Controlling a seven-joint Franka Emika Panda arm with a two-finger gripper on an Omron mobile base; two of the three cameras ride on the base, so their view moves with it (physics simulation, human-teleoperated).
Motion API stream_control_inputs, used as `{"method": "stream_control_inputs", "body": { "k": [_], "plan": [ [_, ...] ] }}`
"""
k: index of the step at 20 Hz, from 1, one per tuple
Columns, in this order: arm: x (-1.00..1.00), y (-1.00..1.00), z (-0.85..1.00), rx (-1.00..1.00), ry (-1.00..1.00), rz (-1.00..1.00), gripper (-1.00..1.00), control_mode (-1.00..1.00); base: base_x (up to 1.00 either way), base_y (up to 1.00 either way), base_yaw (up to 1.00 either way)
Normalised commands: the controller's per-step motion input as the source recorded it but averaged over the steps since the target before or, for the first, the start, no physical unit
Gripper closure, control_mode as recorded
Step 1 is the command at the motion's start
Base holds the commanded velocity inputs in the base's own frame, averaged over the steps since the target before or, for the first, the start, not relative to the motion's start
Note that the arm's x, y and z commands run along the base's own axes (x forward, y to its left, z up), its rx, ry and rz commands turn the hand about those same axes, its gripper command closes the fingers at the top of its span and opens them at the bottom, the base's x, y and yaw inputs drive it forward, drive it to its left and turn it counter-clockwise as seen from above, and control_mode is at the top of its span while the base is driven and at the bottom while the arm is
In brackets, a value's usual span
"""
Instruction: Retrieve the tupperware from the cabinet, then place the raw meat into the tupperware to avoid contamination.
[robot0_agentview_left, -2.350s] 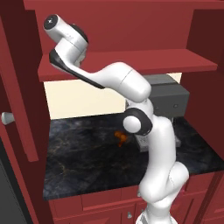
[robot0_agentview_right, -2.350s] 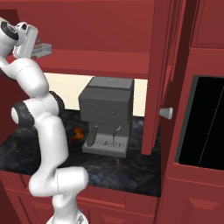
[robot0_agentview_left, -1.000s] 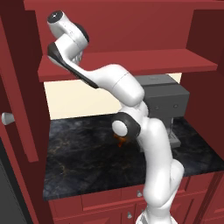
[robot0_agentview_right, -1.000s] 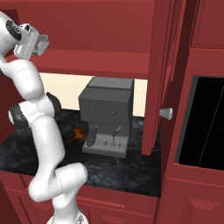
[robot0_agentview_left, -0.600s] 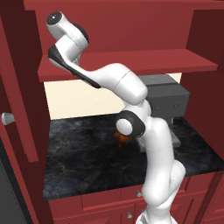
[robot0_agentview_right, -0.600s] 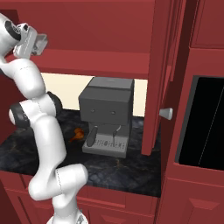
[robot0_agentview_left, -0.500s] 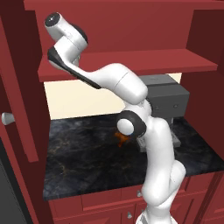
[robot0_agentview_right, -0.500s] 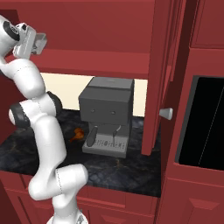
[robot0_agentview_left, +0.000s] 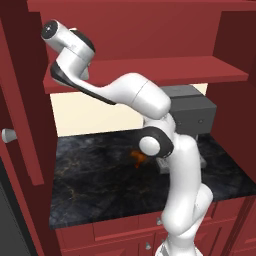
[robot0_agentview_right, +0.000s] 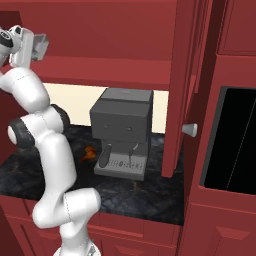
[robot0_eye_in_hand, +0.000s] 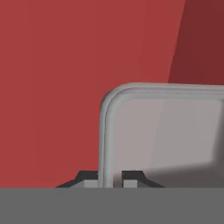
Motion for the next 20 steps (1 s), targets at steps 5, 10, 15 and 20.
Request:
{"method": "stream_control_inputs", "body": {
  "k": [5, 10, 15, 20],
  "plan": [
    [-0.63, -0.19, 0.0, 0.01, -0.03, -0.01, 1.0, -1.0, 0.0, 0.0, 0.0],
    [-0.88, -0.32, 0.0, 0.02, -0.03, -0.01, 1.0, -1.0, 0.0, 0.0, 0.0],
    [-1.0, -0.44, 0.0, 0.03, -0.07, 0.0, 1.0, -1.0, 0.0, 0.0, 0.0],
    [-1.0, -0.59, -0.03, 0.06, -0.04, 0.0, 1.0, -1.0, 0.0, 0.0, 0.0]
  ]
}}
